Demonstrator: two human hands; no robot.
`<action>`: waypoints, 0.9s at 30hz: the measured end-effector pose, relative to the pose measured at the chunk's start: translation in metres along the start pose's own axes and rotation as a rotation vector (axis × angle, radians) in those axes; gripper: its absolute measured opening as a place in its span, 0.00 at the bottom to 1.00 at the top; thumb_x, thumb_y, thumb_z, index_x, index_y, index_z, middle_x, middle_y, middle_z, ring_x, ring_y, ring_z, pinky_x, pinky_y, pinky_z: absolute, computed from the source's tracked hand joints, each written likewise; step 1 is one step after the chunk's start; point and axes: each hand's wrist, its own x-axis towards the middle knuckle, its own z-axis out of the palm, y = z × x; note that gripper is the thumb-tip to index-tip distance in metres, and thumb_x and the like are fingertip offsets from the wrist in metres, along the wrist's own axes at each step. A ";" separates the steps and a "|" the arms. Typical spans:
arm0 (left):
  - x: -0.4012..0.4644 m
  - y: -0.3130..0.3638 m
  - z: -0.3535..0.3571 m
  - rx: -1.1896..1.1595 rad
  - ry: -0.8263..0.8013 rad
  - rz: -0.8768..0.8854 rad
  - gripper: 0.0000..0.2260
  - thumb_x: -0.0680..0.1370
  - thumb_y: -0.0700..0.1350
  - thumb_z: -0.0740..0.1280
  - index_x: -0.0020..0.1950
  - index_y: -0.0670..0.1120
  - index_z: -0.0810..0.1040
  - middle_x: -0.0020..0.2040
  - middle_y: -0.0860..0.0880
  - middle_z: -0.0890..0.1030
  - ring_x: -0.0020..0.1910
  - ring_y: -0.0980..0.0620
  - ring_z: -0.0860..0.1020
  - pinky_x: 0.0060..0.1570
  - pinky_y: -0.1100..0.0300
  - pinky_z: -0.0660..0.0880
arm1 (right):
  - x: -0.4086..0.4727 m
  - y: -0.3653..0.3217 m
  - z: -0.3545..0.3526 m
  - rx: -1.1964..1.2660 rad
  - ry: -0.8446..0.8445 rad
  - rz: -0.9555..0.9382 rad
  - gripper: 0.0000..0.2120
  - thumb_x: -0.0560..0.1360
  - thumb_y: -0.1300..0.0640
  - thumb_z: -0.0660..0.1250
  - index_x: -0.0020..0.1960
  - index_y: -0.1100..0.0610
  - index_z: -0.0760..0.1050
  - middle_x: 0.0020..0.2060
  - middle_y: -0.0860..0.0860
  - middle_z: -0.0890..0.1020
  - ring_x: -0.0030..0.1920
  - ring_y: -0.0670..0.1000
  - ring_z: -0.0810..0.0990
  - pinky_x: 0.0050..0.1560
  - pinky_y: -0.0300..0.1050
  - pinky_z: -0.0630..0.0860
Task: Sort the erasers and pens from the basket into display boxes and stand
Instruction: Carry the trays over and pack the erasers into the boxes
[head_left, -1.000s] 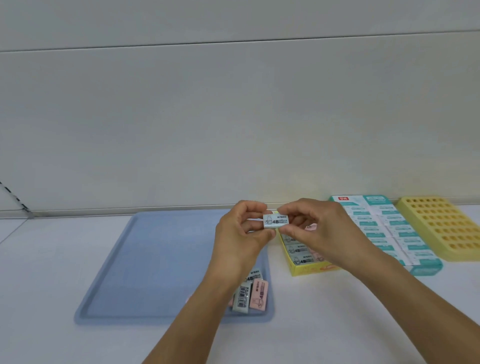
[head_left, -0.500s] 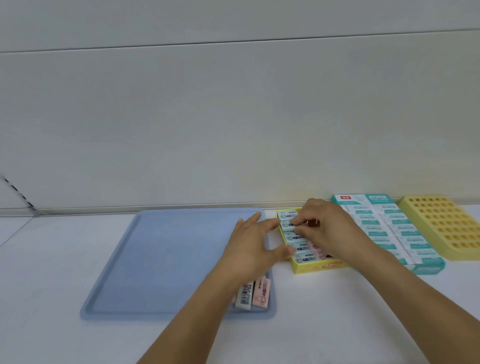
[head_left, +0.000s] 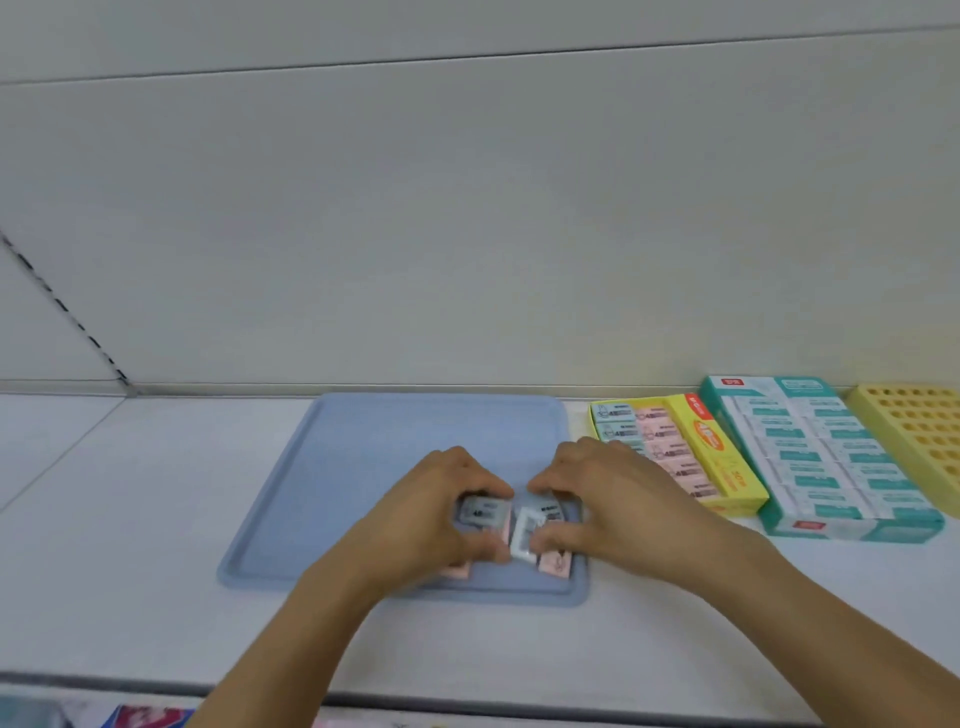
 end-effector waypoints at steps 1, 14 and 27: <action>0.005 -0.003 0.001 -0.019 0.059 -0.009 0.19 0.67 0.52 0.79 0.56 0.56 0.80 0.49 0.56 0.75 0.51 0.59 0.73 0.55 0.58 0.72 | 0.006 -0.001 0.000 -0.021 0.011 0.012 0.20 0.73 0.36 0.64 0.59 0.46 0.76 0.51 0.48 0.75 0.55 0.50 0.72 0.50 0.46 0.69; 0.032 -0.006 -0.005 -0.400 0.435 -0.336 0.08 0.73 0.44 0.73 0.48 0.52 0.75 0.44 0.54 0.77 0.38 0.53 0.75 0.39 0.62 0.71 | 0.036 -0.002 -0.002 0.269 0.065 0.174 0.12 0.71 0.50 0.73 0.49 0.51 0.72 0.46 0.46 0.75 0.45 0.45 0.72 0.44 0.41 0.70; 0.022 0.043 -0.015 -1.086 0.096 -0.323 0.10 0.79 0.48 0.66 0.54 0.44 0.82 0.43 0.48 0.83 0.26 0.56 0.64 0.23 0.67 0.58 | 0.007 0.009 -0.017 1.305 0.431 0.092 0.06 0.72 0.70 0.71 0.46 0.62 0.77 0.38 0.59 0.81 0.35 0.53 0.79 0.37 0.42 0.78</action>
